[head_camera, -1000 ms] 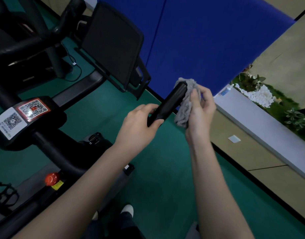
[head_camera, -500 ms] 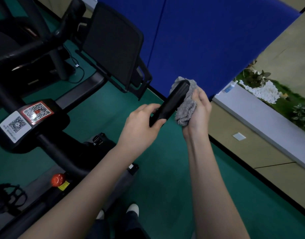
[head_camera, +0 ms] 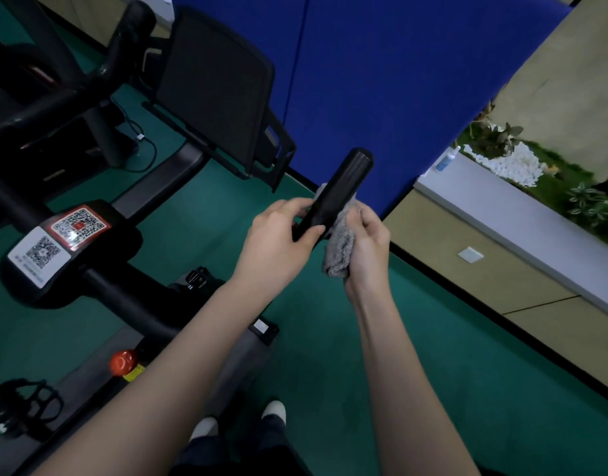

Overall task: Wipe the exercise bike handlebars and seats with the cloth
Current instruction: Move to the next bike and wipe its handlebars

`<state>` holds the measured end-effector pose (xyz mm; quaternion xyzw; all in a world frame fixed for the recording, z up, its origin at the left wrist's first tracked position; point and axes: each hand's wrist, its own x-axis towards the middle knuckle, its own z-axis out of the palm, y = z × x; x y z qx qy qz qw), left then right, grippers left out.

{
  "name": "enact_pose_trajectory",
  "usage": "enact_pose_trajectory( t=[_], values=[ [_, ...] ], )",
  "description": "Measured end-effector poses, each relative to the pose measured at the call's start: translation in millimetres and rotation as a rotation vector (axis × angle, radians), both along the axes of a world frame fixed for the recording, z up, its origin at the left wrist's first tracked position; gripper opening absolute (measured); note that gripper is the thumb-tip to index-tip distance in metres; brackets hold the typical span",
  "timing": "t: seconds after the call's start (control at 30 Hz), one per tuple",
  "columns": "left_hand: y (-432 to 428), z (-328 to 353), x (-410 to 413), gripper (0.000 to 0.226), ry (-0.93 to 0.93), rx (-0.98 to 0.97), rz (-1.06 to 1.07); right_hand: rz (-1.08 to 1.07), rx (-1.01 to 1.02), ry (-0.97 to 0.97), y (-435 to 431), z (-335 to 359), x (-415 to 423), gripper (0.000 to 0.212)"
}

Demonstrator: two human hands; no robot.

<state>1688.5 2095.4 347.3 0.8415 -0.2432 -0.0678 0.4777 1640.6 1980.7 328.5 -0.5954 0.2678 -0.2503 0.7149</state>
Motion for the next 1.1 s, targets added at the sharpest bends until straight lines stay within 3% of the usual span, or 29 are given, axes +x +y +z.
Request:
enact_pose_trajectory(
  t=[0.13, 0.3, 0.43, 0.53, 0.67, 1.1],
  values=[
    [11, 2, -1, 0.038, -0.025, 0.033, -0.029, 0.025, -0.232, 0.093, 6, -4, -21, 0.016],
    [26, 4, -8, 0.039, -0.147, 0.094, -0.120, -0.043, -0.489, 0.200, 14, -7, -61, 0.030],
    [37, 1, -22, 0.038, -0.313, 0.134, -0.181, -0.121, -0.630, 0.312, 21, -14, -99, 0.020],
    [42, -1, -34, 0.033, -0.478, 0.098, -0.216, -0.159, -0.660, 0.356, 31, -17, -125, 0.014],
    [39, -3, -55, 0.034, -0.546, 0.124, -0.336, -0.215, -0.702, 0.421, 38, -21, -156, 0.018],
    [-44, -44, -165, 0.048, -0.461, 0.495, -0.631, -0.338, -0.683, 0.578, -19, -34, -298, 0.011]
  ],
)
